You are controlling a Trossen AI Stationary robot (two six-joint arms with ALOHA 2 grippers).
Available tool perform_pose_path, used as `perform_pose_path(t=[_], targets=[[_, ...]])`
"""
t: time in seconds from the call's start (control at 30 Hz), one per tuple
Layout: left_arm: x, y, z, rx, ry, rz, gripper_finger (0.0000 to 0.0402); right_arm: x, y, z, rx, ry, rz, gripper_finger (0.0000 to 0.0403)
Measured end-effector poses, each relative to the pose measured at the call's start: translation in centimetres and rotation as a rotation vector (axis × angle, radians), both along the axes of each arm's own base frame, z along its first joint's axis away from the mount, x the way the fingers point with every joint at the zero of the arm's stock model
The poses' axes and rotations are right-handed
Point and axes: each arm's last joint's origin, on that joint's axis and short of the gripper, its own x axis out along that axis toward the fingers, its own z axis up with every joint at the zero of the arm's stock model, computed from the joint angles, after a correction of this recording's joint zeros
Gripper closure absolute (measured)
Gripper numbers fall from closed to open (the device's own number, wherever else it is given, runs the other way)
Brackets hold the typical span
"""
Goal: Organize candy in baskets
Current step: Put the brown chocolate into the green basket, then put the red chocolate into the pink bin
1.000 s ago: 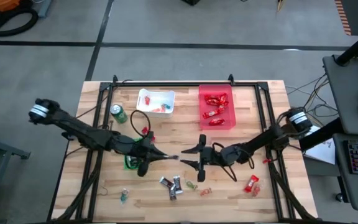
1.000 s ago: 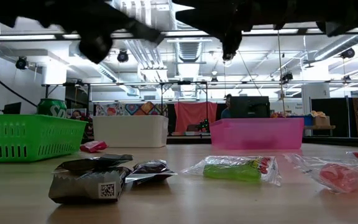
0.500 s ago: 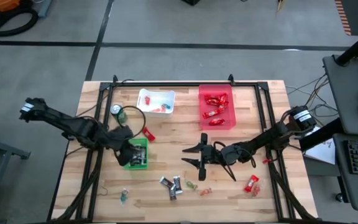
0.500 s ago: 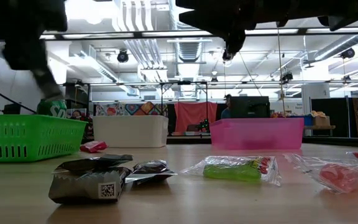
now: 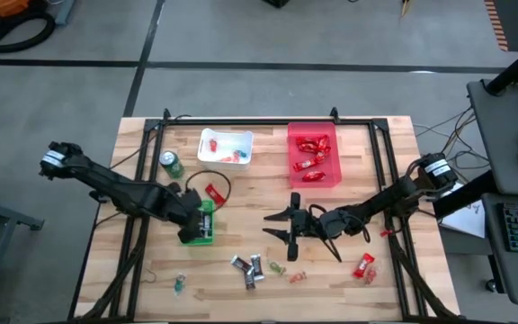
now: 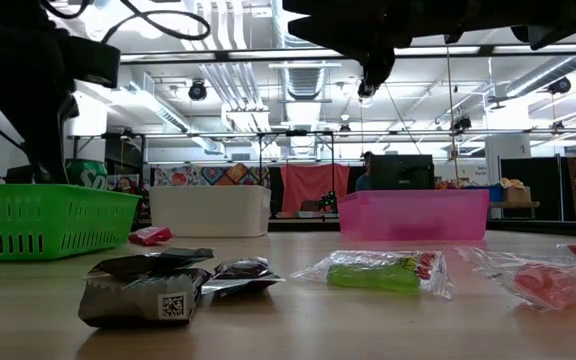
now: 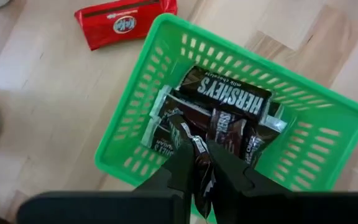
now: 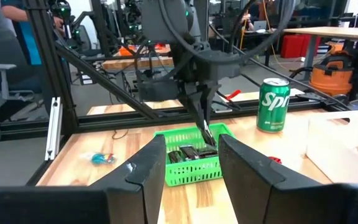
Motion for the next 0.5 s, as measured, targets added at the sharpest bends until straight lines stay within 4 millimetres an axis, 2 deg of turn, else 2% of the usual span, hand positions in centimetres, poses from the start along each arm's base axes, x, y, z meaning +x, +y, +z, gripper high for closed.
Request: perform_pose_path(t=[0.23,0.5], targets=[[2.2,-0.9,0.2,0.039,0.068,-0.073,0.0328,0.0,0.0,-0.1,0.028,0.005,0.000,0.0265],[3.7,-1.5,1.3,0.055,0.081,-0.138,0.0284,0.0,-0.3,-0.8,0.077,0.072,-0.012,0.0265]])
